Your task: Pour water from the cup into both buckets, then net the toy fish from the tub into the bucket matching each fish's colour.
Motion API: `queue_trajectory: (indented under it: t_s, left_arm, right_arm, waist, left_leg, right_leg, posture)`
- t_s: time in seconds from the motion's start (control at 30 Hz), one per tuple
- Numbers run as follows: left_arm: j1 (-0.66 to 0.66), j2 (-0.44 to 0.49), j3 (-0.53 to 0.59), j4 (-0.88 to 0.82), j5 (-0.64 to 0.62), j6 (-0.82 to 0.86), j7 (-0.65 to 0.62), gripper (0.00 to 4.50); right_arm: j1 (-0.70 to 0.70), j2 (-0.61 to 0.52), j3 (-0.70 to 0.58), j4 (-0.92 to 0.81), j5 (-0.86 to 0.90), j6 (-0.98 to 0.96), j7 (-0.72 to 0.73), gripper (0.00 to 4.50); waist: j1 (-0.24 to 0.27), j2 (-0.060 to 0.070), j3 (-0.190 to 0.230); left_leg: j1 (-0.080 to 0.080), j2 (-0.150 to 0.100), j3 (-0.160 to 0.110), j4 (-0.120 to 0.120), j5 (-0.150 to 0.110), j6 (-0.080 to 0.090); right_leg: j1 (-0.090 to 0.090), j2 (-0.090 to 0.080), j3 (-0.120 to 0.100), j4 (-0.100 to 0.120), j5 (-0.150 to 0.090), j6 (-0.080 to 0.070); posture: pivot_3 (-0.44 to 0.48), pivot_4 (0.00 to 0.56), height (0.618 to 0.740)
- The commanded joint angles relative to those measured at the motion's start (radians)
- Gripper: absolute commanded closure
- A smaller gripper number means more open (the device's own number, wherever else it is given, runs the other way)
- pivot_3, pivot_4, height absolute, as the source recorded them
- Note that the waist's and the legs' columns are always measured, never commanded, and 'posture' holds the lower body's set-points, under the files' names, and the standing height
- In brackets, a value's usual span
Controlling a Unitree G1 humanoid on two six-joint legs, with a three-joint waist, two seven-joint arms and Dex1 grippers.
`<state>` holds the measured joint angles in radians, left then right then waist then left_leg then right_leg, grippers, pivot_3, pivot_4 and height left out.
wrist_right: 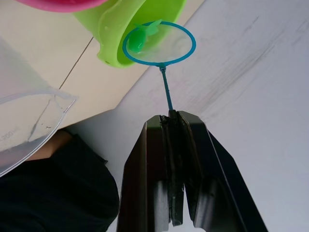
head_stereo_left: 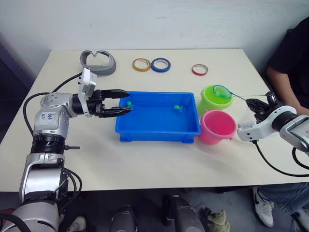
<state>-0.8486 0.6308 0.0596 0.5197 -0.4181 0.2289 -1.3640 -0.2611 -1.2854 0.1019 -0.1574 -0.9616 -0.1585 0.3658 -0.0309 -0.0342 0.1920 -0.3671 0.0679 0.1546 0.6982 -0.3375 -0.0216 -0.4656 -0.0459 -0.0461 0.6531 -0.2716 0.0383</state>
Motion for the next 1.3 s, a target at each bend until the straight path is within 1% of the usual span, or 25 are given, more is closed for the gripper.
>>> queue_trajectory:
  t_s: [0.03,0.23,0.43,0.5,0.6,0.77,0.87,1.03,1.17,1.3]
  left_arm:
    - [-0.029,0.0,0.006,-0.013,0.005,-0.016,-0.006,0.9]
    - [-0.025,0.003,0.01,-0.016,0.005,-0.018,-0.004,0.9]
    - [-0.019,0.009,0.014,-0.021,0.004,-0.016,-0.001,0.9]
    - [-0.018,0.019,0.02,-0.016,0.008,-0.016,0.008,0.9]
    - [-0.016,0.066,0.049,-0.001,0.006,-0.009,0.015,0.9]
    - [0.016,0.128,0.069,0.001,0.006,-0.007,0.012,0.9]
    - [0.03,0.127,0.074,-0.02,-0.001,0.0,0.017,0.9]
    - [0.044,0.122,0.078,-0.051,-0.008,0.015,0.03,0.9]
    - [0.092,0.163,0.07,-0.068,0.022,0.005,0.017,0.9]
    - [0.132,0.168,0.104,-0.105,-0.006,0.035,0.041,0.9]
  right_arm:
    - [-0.021,0.016,-0.026,-0.036,-0.058,0.0,-0.03,4.5]
    - [-0.043,0.054,-0.02,-0.018,-0.113,0.0,-0.045,4.5]
    - [-0.04,0.081,-0.049,-0.004,-0.084,0.013,-0.029,4.5]
    - [-0.048,0.101,-0.075,-0.022,-0.02,0.025,0.011,4.5]
    - [-0.076,0.136,-0.125,-0.067,0.096,0.057,0.091,4.5]
    - [-0.157,0.167,-0.157,-0.116,0.197,0.073,0.16,4.5]
    - [-0.184,0.189,-0.144,-0.145,0.253,0.064,0.195,4.5]
    - [-0.168,0.229,-0.099,-0.159,0.338,0.051,0.275,4.5]
    - [-0.176,0.269,-0.055,-0.133,0.317,0.03,0.271,4.5]
    - [-0.194,0.281,-0.01,-0.089,0.299,-0.023,0.258,4.5]
  waist:
    - [0.0,0.0,0.0]
    - [0.0,0.0,0.0]
    - [0.0,0.0,0.0]
    - [0.0,0.0,0.0]
    - [-0.004,0.0,0.0]
    - [-0.011,0.0,0.0]
    - [-0.009,0.0,0.0]
    - [0.001,0.0,0.0]
    - [-0.002,0.0,0.0]
    - [-0.004,0.0,0.0]
  left_leg:
    - [0.0,0.0,0.0,0.0,0.0,0.0]
    - [0.0,0.0,0.0,0.0,0.0,0.0]
    - [0.0,0.0,0.001,0.0,0.0,0.0]
    - [0.0,0.0,0.001,0.0,0.0,0.0]
    - [0.001,0.0,0.001,0.0,0.0,0.0]
    - [0.002,0.0,0.001,0.0,0.0,-0.001]
    - [0.003,0.0,0.001,0.0,0.0,0.0]
    - [0.001,0.0,0.0,0.0,0.0,0.0]
    - [0.001,0.0,0.0,0.0,0.0,0.0]
    - [0.002,0.0,0.001,0.0,0.0,0.0]
  right_leg:
    - [0.0,0.0,0.0,0.0,0.0,0.0]
    - [0.0,0.0,0.0,0.001,0.0,0.0]
    - [0.0,0.0,0.0,0.001,0.0,0.0]
    - [0.0,0.0,0.0,0.001,0.0,0.0]
    - [0.0,0.001,0.0,0.001,0.0,0.0]
    - [0.0,0.001,-0.001,0.003,0.0,0.0]
    - [0.0,0.001,-0.001,0.003,0.0,0.0]
    - [0.0,0.001,-0.001,0.002,0.0,0.0]
    - [0.0,0.0,-0.002,0.002,0.0,0.0]
    - [0.0,0.001,-0.002,0.003,0.0,0.0]
  posture:
    - [0.0,0.15,0.727]
    - [0.0,0.15,0.727]
    - [0.0,0.15,0.727]
    - [0.0,0.15,0.727]
    - [0.0,0.15,0.727]
    - [0.0,0.15,0.727]
    - [0.0,0.15,0.727]
    - [0.0,0.15,0.727]
    - [0.0,0.15,0.727]
    - [0.0,0.15,0.727]
